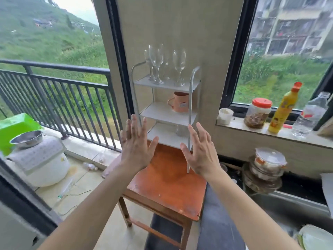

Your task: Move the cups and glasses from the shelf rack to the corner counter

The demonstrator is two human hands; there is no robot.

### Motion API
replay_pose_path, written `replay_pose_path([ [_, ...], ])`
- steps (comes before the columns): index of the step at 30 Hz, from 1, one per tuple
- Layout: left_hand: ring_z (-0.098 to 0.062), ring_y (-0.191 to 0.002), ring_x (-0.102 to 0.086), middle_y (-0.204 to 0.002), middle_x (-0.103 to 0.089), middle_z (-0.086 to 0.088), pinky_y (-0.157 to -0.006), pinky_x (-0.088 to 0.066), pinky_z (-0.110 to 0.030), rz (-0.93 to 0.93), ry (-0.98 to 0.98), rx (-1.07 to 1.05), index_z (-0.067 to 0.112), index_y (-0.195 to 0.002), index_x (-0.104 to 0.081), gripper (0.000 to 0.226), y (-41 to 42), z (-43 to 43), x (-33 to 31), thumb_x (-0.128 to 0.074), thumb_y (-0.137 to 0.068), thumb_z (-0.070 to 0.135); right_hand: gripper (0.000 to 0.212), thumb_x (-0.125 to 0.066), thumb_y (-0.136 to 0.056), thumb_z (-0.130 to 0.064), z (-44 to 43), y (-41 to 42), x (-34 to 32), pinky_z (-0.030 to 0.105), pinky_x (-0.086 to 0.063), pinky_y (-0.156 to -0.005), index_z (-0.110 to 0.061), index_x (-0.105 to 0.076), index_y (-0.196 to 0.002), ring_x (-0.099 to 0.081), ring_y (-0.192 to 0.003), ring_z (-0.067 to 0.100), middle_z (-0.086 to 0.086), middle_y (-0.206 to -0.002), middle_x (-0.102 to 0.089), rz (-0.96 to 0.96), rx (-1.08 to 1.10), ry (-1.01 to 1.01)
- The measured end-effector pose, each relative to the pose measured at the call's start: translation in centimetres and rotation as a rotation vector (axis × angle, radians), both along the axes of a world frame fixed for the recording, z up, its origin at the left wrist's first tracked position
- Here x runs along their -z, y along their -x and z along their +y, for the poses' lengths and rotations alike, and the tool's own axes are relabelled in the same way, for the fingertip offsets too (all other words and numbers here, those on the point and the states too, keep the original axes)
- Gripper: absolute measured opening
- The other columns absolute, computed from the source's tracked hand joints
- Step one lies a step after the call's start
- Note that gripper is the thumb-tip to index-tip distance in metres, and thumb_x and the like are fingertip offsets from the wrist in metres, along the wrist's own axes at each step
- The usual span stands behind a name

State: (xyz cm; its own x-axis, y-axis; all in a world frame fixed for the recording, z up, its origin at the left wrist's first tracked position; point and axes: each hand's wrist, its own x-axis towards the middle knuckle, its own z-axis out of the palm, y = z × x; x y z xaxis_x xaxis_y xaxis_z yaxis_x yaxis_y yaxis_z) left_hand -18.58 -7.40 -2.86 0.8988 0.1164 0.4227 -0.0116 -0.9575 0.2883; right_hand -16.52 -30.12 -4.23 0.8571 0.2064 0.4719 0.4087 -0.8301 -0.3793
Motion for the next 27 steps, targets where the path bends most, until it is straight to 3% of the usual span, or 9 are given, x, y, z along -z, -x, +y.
replay_pose_path([
  [4, -0.025, -0.153, 0.011, -0.167, 0.011, -0.011, -0.122, -0.004, -0.052, -0.046, 0.089, 0.138, 0.021, -0.159, -0.002, 0.078, -8.4, 2.6, -1.4, -0.033, -0.098, 0.058, 0.067, -0.055, -0.101, -0.041, 4.2, -5.7, -2.6, 0.048, -0.044, -0.108, -0.019, -0.031, -0.159, -0.036, -0.145, 0.035, 0.014, -0.163, -0.029, -0.061, 0.057, -0.139],
  [8, -0.028, -0.153, 0.0, -0.166, -0.002, -0.015, -0.123, -0.005, -0.045, -0.234, 0.163, 0.284, 0.014, -0.159, -0.007, 0.078, -15.9, 4.2, -5.7, -0.034, -0.099, 0.056, 0.062, -0.058, -0.102, -0.034, 8.2, -10.8, -7.2, 0.041, -0.046, -0.105, -0.015, -0.034, -0.156, -0.042, -0.142, 0.032, 0.015, -0.157, -0.038, -0.234, 0.057, -0.243],
  [13, -0.028, -0.15, -0.013, -0.163, -0.015, -0.017, -0.118, -0.008, -0.037, -0.419, 0.348, 0.38, 0.01, -0.157, -0.009, 0.079, -22.9, 4.1, -10.9, -0.043, -0.099, 0.051, 0.062, -0.062, -0.099, -0.023, 10.3, -15.3, -11.7, 0.003, -0.022, -0.109, -0.007, -0.035, -0.153, -0.04, -0.14, 0.025, 0.021, -0.152, -0.041, -0.453, 0.081, -0.36],
  [15, -0.03, -0.147, -0.018, -0.161, -0.019, -0.018, -0.117, -0.013, -0.038, -0.454, 0.404, 0.397, 0.008, -0.157, -0.01, 0.08, -25.0, 3.7, -12.2, -0.047, -0.098, 0.049, 0.066, -0.064, -0.098, -0.021, 10.5, -17.0, -13.1, 0.009, -0.024, -0.112, -0.005, -0.033, -0.154, -0.037, -0.141, 0.026, 0.023, -0.153, -0.038, -0.476, 0.119, -0.362],
  [19, -0.027, -0.137, -0.028, -0.154, -0.023, -0.02, -0.113, -0.023, -0.046, -0.468, 0.469, 0.365, 0.019, -0.157, -0.012, 0.085, -28.0, 2.8, -14.3, -0.059, -0.093, 0.048, 0.078, -0.063, -0.096, -0.034, 10.6, -20.0, -15.9, 0.051, -0.037, -0.113, -0.016, -0.023, -0.16, -0.038, -0.142, 0.035, 0.022, -0.156, -0.032, -0.381, 0.255, -0.292],
  [22, -0.026, -0.132, -0.03, -0.15, -0.023, -0.019, -0.111, -0.027, -0.048, -0.41, 0.472, 0.315, 0.032, -0.156, -0.012, 0.09, -29.2, 2.3, -15.4, -0.064, -0.086, 0.054, 0.078, -0.057, -0.095, -0.05, 9.9, -22.1, -17.5, 0.053, -0.034, -0.113, -0.027, -0.021, -0.161, -0.038, -0.141, 0.038, 0.02, -0.156, -0.033, -0.293, 0.34, -0.173],
  [27, -0.034, -0.135, -0.032, -0.147, -0.029, -0.012, -0.107, -0.036, -0.052, -0.387, 0.549, 0.337, 0.033, -0.15, -0.023, 0.08, -29.6, 2.0, -15.7, -0.065, -0.085, 0.056, 0.06, -0.056, -0.094, -0.057, 9.4, -23.6, -17.7, 0.047, -0.037, -0.104, -0.028, -0.042, -0.145, -0.053, -0.123, 0.034, 0.012, -0.132, -0.055, -0.184, 0.318, -0.203],
])
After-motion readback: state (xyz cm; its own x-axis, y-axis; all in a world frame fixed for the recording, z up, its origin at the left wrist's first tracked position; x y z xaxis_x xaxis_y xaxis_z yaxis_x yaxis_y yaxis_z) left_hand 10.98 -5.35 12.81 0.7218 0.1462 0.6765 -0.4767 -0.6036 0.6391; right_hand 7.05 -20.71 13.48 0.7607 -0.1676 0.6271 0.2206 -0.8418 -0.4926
